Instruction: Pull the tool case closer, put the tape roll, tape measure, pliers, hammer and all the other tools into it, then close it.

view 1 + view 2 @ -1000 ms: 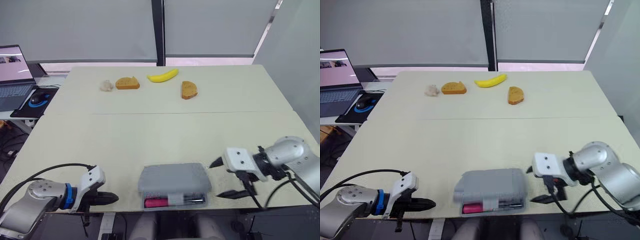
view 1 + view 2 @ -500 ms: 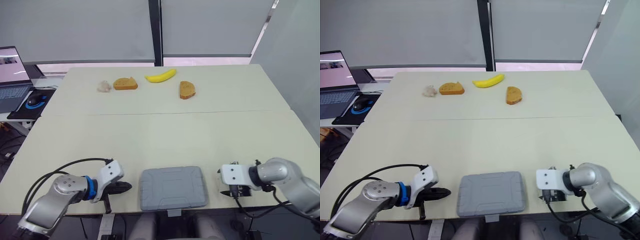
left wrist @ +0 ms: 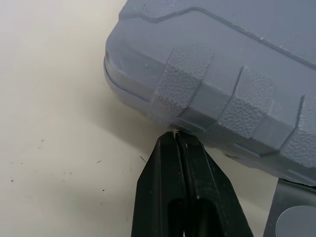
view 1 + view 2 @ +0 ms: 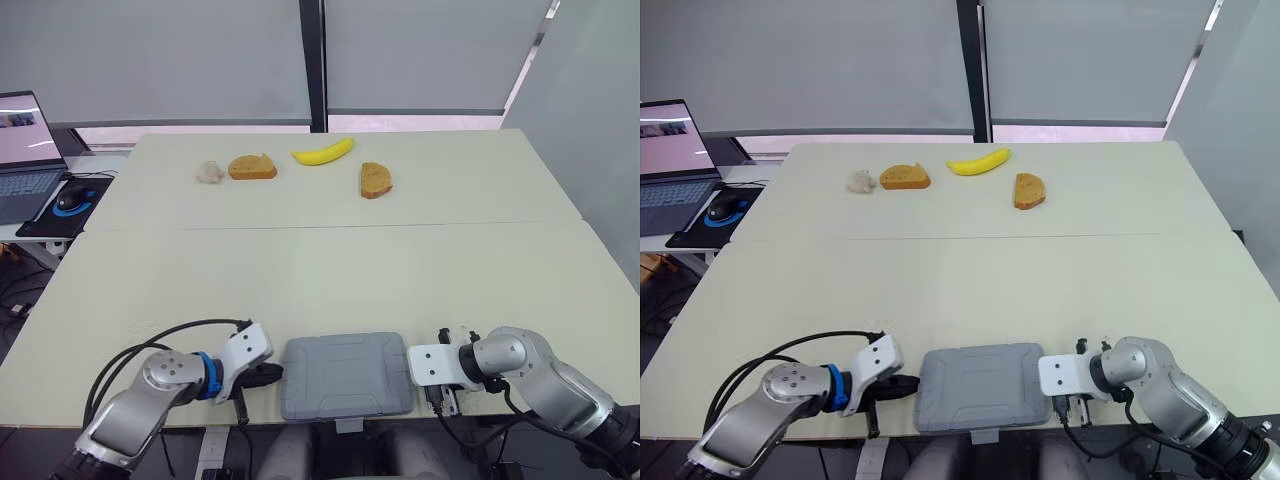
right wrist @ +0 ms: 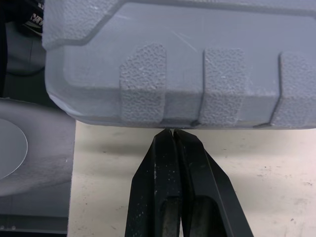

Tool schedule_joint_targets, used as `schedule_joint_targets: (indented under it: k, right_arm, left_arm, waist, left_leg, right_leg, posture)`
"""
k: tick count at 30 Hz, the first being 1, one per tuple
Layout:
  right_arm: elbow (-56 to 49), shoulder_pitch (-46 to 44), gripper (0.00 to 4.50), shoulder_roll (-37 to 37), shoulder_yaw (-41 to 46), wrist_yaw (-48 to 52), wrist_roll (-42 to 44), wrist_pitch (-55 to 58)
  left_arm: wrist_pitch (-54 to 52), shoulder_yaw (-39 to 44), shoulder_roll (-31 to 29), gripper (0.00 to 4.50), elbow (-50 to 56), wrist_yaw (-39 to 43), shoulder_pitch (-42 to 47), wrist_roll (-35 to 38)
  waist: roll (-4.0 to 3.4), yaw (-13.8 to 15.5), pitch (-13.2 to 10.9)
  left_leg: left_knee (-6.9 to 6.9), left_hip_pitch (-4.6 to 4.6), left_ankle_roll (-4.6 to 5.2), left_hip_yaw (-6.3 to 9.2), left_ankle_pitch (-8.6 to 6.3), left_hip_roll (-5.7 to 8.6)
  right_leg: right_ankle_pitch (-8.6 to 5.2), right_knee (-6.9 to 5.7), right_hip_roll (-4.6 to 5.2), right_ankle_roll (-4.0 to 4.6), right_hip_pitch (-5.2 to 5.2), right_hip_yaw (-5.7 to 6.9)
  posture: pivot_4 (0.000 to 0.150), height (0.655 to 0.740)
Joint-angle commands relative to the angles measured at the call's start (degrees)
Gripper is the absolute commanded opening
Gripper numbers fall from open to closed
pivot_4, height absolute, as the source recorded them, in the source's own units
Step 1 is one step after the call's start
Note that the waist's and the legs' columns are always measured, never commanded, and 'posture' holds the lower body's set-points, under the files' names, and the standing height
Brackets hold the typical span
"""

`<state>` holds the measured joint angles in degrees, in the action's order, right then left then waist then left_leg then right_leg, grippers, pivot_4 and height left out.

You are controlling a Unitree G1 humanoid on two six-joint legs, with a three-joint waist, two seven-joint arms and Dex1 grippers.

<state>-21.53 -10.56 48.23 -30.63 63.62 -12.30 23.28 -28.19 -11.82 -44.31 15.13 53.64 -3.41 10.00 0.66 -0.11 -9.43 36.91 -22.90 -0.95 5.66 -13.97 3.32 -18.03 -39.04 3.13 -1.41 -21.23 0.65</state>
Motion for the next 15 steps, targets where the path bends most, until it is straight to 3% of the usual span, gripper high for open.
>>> schedule_joint_targets:
  k: [1, 15]
  right_arm:
    - [-3.0, 0.4, 0.02, -0.1, 0.3, 0.6, 0.1, 1.0]
    - [-3.7, 0.0, 0.02, -1.5, -0.4, 1.2, 0.4, 3.0]
  left_arm:
    - [1.2, -1.2, 1.5, 0.0, 0.7, -0.1, 0.6, -0.1]
    - [3.0, -1.7, 2.7, 0.0, -1.7, 0.6, 1.7, -1.4]
  waist:
    - [0.0, 0.0, 0.0]
    - [0.01, 0.1, 0.0]
  left_leg:
    - [0.0, 0.0, 0.0, -0.01, 0.0, 0.01]
    - [0.02, 0.03, 0.0, 0.05, 0.0, 0.01]
  right_leg:
    - [0.0, 0.0, 0.01, 0.0, 0.0, -0.01]
    - [0.0, 0.0, 0.0, -0.01, 0.04, 0.03]
  posture:
    - [0.15, 0.74]
    - [0.15, 0.74]
